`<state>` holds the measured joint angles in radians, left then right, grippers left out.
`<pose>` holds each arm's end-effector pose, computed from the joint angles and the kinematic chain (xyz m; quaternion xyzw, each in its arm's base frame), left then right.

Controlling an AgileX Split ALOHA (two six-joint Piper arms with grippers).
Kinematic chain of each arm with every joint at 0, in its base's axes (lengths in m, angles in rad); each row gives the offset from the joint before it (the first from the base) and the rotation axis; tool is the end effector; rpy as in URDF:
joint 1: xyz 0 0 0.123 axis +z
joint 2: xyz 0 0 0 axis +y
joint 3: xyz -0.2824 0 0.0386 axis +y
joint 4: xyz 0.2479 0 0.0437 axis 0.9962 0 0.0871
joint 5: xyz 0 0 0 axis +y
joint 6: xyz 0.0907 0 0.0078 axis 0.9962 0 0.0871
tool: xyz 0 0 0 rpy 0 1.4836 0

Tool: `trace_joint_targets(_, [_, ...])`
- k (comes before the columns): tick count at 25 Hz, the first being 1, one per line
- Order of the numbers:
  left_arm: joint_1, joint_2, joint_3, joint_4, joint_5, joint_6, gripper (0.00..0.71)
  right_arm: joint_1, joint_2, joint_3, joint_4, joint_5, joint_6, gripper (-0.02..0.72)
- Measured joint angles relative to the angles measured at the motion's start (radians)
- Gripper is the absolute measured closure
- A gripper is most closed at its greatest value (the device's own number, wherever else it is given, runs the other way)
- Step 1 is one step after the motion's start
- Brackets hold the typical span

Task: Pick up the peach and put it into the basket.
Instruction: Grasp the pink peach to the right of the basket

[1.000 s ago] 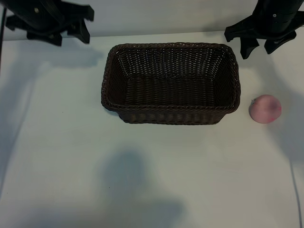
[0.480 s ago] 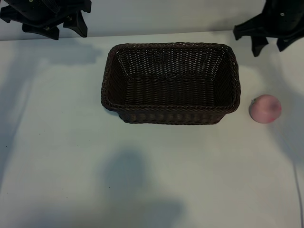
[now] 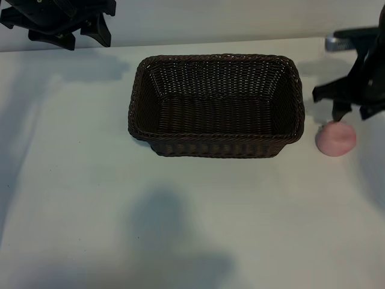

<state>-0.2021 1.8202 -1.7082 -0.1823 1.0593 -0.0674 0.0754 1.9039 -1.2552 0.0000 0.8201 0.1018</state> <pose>0.3898 -0.0946 0.3236 0.0410 0.9659 -0.1192 0.2260 0.3687 0.0279 0.1729 0.0131 0.9954 0.0084 0.0941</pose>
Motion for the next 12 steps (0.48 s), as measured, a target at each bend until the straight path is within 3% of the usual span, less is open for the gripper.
trace_joint_targets(8, [0.000,0.000,0.000,-0.002,-0.001,0.000,0.114,0.000,0.000,0.100,0.041,-0.156,-0.004,0.230])
trace_joint_targets(12, [0.000,0.000,0.000,-0.011,-0.002,0.000,0.114,0.000,0.000,0.108,0.044,-0.173,-0.004,0.385])
